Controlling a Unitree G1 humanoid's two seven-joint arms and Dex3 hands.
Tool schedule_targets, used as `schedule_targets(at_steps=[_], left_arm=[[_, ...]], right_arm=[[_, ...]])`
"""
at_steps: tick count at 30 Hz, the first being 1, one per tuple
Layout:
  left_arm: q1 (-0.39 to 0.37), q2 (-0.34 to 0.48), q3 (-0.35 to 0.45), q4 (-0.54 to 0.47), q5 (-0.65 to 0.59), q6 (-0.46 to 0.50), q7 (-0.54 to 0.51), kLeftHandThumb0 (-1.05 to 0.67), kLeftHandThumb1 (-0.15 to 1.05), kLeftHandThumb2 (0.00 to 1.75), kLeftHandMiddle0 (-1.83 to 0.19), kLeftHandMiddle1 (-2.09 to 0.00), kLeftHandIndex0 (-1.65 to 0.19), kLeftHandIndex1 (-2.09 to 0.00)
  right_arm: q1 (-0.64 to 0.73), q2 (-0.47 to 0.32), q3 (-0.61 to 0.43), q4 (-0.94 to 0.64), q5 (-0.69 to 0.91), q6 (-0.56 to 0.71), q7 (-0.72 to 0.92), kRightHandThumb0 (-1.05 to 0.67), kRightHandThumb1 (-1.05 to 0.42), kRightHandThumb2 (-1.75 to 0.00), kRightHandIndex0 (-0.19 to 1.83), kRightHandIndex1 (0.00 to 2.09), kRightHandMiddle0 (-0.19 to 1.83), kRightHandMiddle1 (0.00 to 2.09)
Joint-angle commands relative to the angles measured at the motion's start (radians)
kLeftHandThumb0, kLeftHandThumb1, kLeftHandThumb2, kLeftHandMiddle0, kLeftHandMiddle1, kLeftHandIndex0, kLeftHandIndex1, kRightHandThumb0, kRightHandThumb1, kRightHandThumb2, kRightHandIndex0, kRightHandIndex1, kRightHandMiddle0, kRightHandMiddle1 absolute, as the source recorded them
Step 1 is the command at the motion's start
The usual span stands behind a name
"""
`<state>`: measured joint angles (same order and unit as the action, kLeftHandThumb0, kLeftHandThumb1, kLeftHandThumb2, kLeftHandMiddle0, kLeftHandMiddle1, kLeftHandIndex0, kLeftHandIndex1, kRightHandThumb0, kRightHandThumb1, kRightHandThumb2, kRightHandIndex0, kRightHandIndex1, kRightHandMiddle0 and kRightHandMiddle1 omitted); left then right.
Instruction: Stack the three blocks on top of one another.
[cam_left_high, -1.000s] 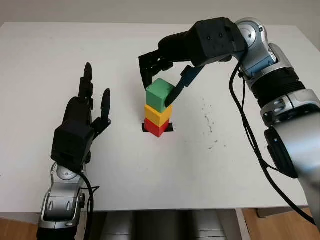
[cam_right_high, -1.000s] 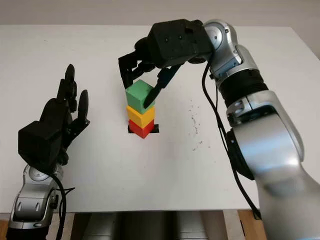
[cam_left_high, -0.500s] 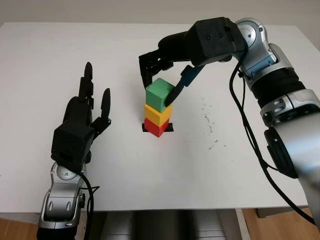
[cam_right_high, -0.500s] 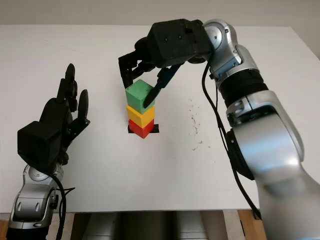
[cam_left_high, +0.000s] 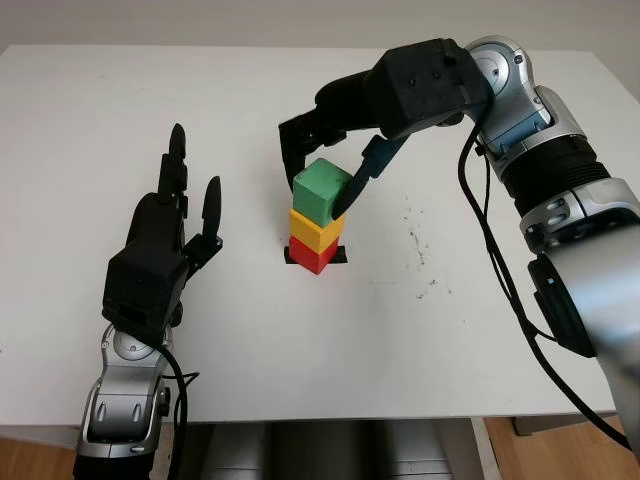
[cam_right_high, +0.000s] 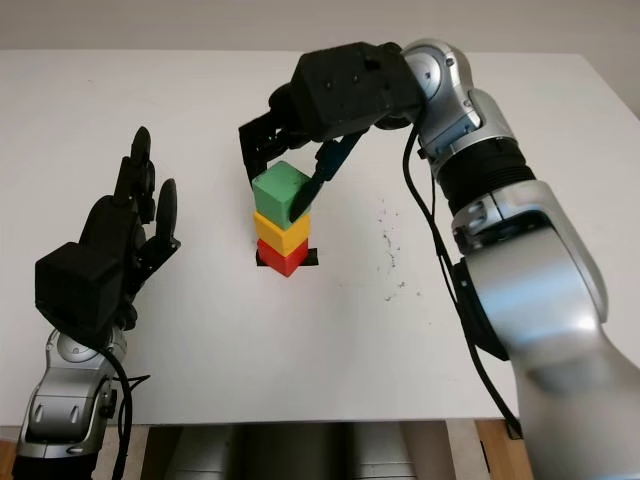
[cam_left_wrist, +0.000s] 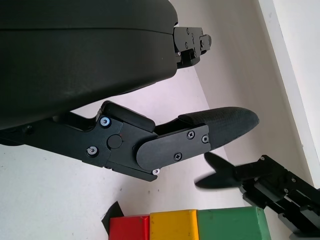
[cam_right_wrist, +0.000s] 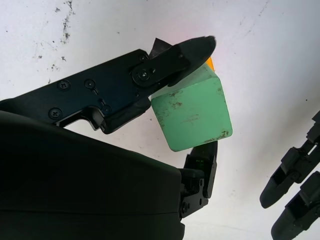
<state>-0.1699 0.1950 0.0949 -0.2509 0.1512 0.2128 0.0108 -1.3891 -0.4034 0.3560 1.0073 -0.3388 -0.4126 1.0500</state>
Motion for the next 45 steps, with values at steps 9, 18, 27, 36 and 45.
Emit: schedule_targets(at_steps=[9, 18, 27, 36, 45], left_arm=[[-0.003, -0.001, 0.001, -0.012, 0.005, 0.0, 0.009, -0.82, 1.05, 0.68, 0.1, -0.06, 0.1, -0.06], [-0.007, -0.001, 0.002, -0.006, 0.005, -0.003, 0.007, -0.82, 1.05, 0.69, 0.11, -0.05, 0.11, -0.06], [0.001, 0.019, 0.037, 0.005, -0.038, -0.027, -0.016, -0.82, 1.05, 0.68, 0.13, -0.05, 0.11, -0.05], [0.01, 0.012, 0.076, 0.018, -0.108, -0.04, -0.023, -0.8, 1.05, 0.67, 0.15, -0.04, 0.13, -0.04], [0.02, 0.004, 0.097, 0.019, -0.159, -0.103, -0.029, -0.77, 1.05, 0.7, 0.17, -0.05, 0.12, -0.05]], right_arm=[[-0.021, 0.0, -0.003, -0.018, 0.006, 0.041, 0.032, -0.86, -0.9, -0.05, -0.12, 0.01, 0.02, 0.29], [-0.027, -0.013, -0.037, -0.06, 0.054, 0.115, 0.105, -0.93, -0.9, -0.06, -0.19, 0.0, -0.19, 0.0], [0.204, -0.017, -0.244, -0.349, 0.235, 0.273, -0.166, -0.9, -1.05, -0.6, -0.19, 0.0, -0.19, 0.0], [0.443, 0.036, -0.405, -0.379, 0.41, 0.377, -0.392, -0.84, -1.05, -0.68, -0.19, 0.0, -0.19, 0.0], [0.651, 0.159, -0.457, -0.518, 0.463, 0.46, -0.657, -0.8, -1.05, -0.72, -0.19, 0.0, -0.19, 0.0]])
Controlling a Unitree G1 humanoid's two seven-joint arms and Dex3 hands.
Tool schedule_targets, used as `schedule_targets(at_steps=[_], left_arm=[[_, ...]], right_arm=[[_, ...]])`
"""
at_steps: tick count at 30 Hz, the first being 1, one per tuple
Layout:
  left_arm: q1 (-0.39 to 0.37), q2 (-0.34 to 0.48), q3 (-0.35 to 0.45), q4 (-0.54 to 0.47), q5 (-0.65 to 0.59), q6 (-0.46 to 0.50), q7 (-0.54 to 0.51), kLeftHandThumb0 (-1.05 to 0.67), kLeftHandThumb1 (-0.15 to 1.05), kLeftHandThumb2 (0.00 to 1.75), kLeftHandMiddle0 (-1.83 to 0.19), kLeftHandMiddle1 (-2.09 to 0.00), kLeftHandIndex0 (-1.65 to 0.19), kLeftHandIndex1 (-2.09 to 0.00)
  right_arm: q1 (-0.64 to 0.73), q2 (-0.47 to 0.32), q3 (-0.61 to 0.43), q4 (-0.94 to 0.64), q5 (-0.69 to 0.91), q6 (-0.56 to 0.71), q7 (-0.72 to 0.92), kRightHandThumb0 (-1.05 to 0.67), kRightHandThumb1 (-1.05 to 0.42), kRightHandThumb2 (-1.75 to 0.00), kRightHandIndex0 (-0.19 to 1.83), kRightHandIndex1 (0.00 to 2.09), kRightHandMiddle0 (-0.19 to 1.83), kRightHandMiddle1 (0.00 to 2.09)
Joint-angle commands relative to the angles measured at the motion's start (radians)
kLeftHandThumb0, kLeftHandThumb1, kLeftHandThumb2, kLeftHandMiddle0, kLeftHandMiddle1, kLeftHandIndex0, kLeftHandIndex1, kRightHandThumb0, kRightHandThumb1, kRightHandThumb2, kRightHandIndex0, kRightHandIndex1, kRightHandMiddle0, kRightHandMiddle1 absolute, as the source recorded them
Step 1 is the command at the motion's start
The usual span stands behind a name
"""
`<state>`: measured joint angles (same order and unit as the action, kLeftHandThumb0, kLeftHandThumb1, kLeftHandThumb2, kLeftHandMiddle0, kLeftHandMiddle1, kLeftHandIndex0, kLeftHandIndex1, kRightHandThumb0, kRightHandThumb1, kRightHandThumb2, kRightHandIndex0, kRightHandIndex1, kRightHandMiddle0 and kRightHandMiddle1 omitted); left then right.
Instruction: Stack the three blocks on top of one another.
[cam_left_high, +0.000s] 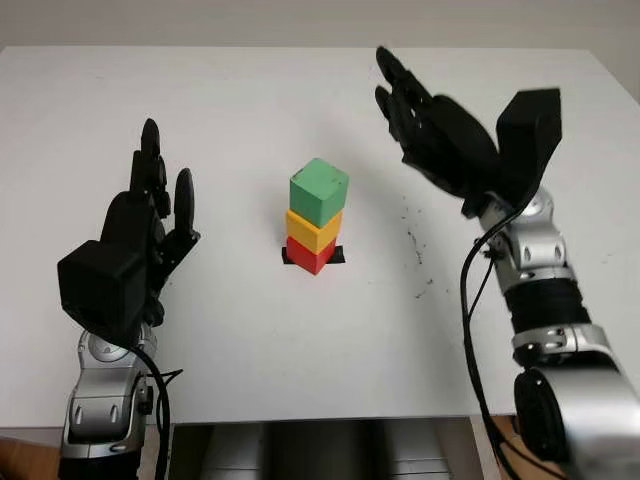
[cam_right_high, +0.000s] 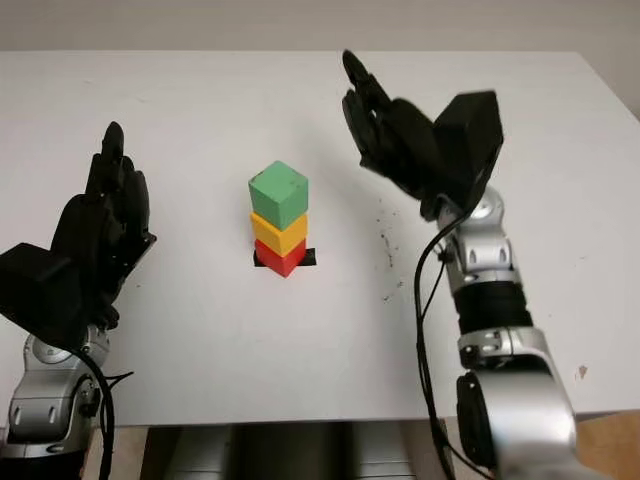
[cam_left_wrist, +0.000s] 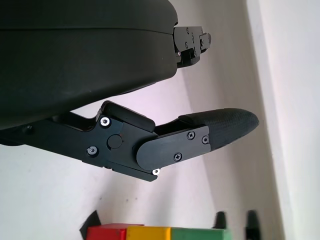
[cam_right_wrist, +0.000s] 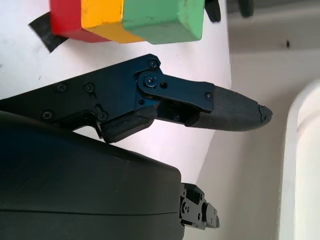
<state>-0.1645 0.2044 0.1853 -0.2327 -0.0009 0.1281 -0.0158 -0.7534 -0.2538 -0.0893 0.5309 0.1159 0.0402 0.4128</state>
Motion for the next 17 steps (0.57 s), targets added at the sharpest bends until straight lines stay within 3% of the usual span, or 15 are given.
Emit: schedule_targets(at_steps=[1, 9, 17], left_arm=[[0.016, -0.007, 0.008, 0.003, -0.01, -0.025, -0.001, -0.77, 1.05, 0.7, 0.17, -0.05, 0.12, -0.06], [0.01, 0.004, 0.013, 0.036, -0.028, -0.031, -0.011, -0.78, 1.05, 0.69, 0.18, -0.05, 0.13, -0.05], [-0.026, 0.012, -0.003, 0.102, -0.024, -0.046, -0.025, -0.78, 1.05, 0.69, 0.16, -0.06, 0.12, -0.05]], right_arm=[[0.029, 0.018, -0.014, -0.057, 0.011, 0.011, -0.038, -0.8, -1.05, -0.73, -0.19, 0.0, -0.19, 0.0], [0.188, 0.139, -0.041, -0.207, 0.021, -0.038, -0.249, -0.77, -1.05, -0.74, -0.19, 0.0, -0.19, 0.0], [0.239, 0.174, -0.033, -0.276, 0.006, -0.042, -0.321, -0.75, -1.05, -0.76, -0.19, 0.0, -0.19, 0.0]])
